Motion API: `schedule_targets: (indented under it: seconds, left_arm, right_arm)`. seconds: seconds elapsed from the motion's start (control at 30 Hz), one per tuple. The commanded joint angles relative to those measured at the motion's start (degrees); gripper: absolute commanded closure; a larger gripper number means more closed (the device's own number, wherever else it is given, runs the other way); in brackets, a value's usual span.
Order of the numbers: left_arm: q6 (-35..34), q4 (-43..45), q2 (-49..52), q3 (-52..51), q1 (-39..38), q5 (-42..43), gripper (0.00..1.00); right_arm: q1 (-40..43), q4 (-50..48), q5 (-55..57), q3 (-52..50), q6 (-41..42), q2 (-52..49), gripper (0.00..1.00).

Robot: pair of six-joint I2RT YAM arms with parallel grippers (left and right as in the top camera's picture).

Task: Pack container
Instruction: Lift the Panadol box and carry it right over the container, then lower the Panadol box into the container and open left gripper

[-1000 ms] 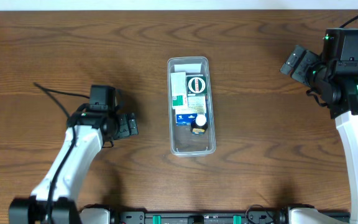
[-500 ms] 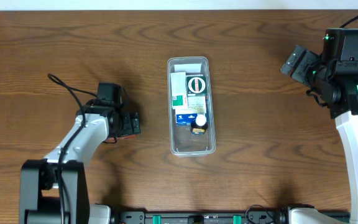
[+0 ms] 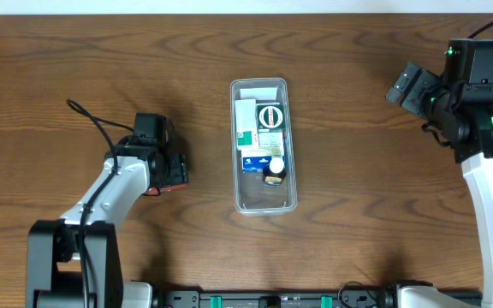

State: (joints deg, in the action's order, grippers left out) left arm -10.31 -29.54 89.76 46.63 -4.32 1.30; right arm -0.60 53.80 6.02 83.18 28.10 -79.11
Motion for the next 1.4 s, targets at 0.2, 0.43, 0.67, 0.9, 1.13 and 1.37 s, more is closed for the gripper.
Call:
schedule_targets:
  seconds: [0.2, 0.43, 0.67, 0.9, 1.13, 1.37]
  left_arm:
    - [-1.99, -8.81, -15.17, 4.70, -2.60, 4.35, 0.27]
    - [-9.09, -10.88, -24.90, 8.26, -12.74, 4.26, 0.28]
    - [-18.64, -10.88, -26.14, 8.26, -26.84, 4.02, 0.29]
    - [-24.90, -8.52, -23.19, 8.26, -38.93, -2.51, 0.32]
    - [-27.10, -6.56, -16.63, 8.26, -42.91, -3.78, 0.32]
    - [-27.80, -4.39, -10.38, 8.26, -43.12, -5.44, 0.32]
  right_arm:
    - [0.22, 0.02, 0.17, 0.07, 0.57, 0.02, 0.01]
    - [0.22, 0.02, 0.17, 0.07, 0.59, 0.02, 0.01]
    - [0.22, 0.02, 0.17, 0.07, 0.59, 0.02, 0.01]
    - [0.22, 0.02, 0.17, 0.07, 0.57, 0.02, 0.01]
    - [0.22, 0.02, 0.17, 0.07, 0.57, 0.02, 0.01]
    - [0.22, 0.02, 0.17, 0.07, 0.57, 0.02, 0.01]
